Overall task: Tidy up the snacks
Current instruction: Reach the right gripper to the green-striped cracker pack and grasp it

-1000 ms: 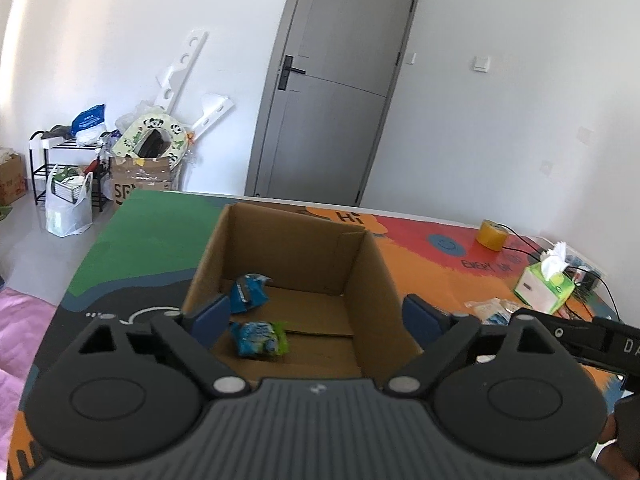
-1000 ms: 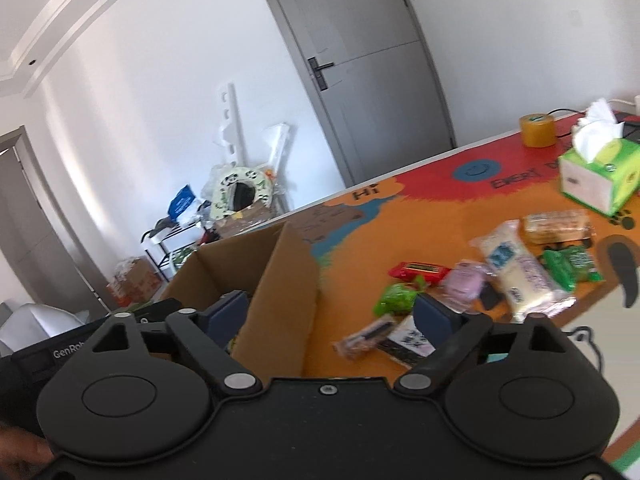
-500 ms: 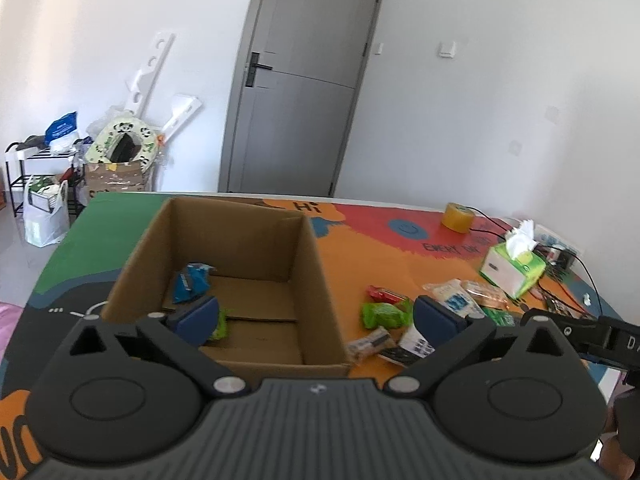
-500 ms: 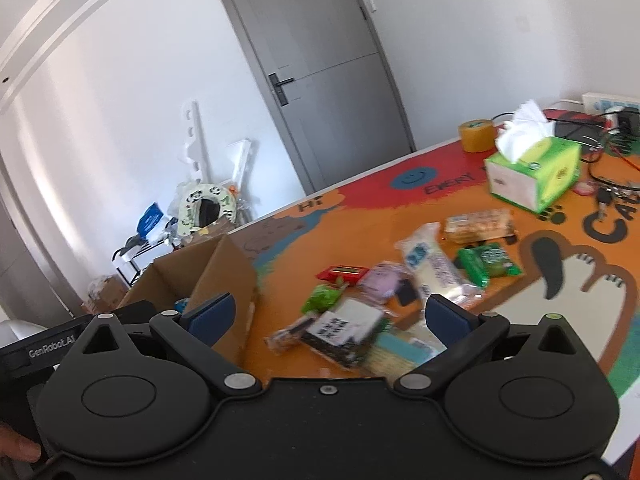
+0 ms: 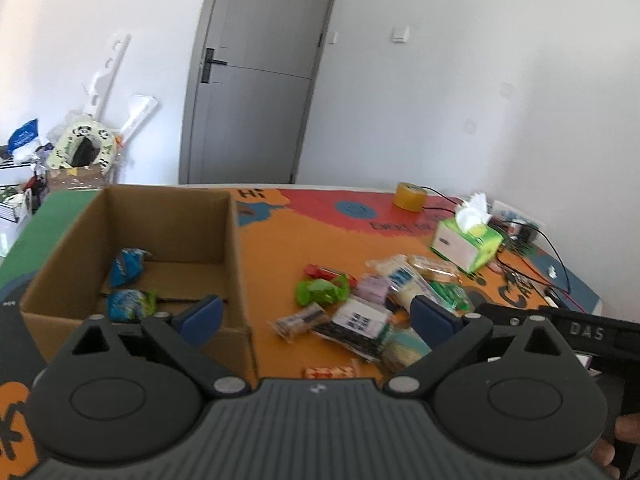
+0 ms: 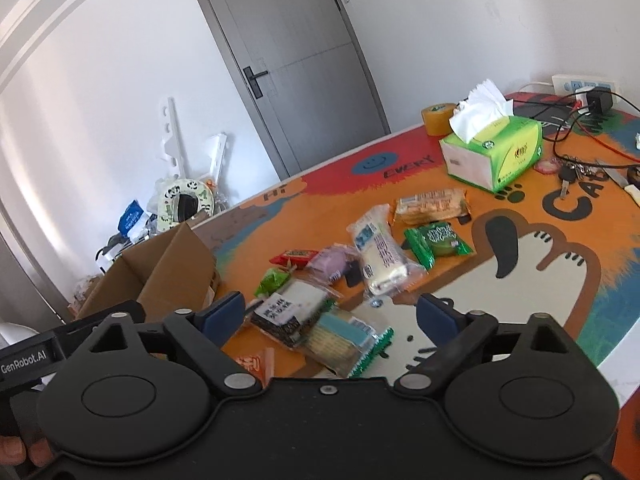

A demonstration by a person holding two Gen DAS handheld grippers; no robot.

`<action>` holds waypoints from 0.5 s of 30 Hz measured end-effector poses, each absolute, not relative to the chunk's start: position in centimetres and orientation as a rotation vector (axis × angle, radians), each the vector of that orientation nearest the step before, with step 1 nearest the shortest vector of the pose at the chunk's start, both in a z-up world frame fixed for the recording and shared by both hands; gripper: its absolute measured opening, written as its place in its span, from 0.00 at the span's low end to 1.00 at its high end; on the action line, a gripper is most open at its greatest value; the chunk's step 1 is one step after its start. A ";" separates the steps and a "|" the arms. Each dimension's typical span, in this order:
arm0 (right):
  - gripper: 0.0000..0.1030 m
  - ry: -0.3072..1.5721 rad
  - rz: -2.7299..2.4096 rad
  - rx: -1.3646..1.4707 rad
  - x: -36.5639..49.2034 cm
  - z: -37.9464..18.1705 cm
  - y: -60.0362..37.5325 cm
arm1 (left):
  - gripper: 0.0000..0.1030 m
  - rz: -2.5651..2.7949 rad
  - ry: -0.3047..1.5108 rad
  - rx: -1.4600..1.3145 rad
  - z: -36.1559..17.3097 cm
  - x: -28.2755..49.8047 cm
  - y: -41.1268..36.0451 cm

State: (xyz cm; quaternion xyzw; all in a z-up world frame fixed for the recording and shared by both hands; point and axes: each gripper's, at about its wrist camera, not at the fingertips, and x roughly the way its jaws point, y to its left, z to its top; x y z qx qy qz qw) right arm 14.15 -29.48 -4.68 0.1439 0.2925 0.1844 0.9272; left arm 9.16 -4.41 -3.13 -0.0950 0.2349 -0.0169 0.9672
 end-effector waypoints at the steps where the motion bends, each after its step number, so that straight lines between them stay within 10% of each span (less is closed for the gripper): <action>1: 0.88 0.601 0.379 0.291 14.1 -4.8 -29.5 | 0.97 -0.039 0.475 -0.188 -3.3 9.1 -4.7; 15: 0.68 0.653 0.408 0.299 15.1 -7.0 -30.8 | 0.75 -0.070 0.520 -0.173 -5.2 10.0 -7.6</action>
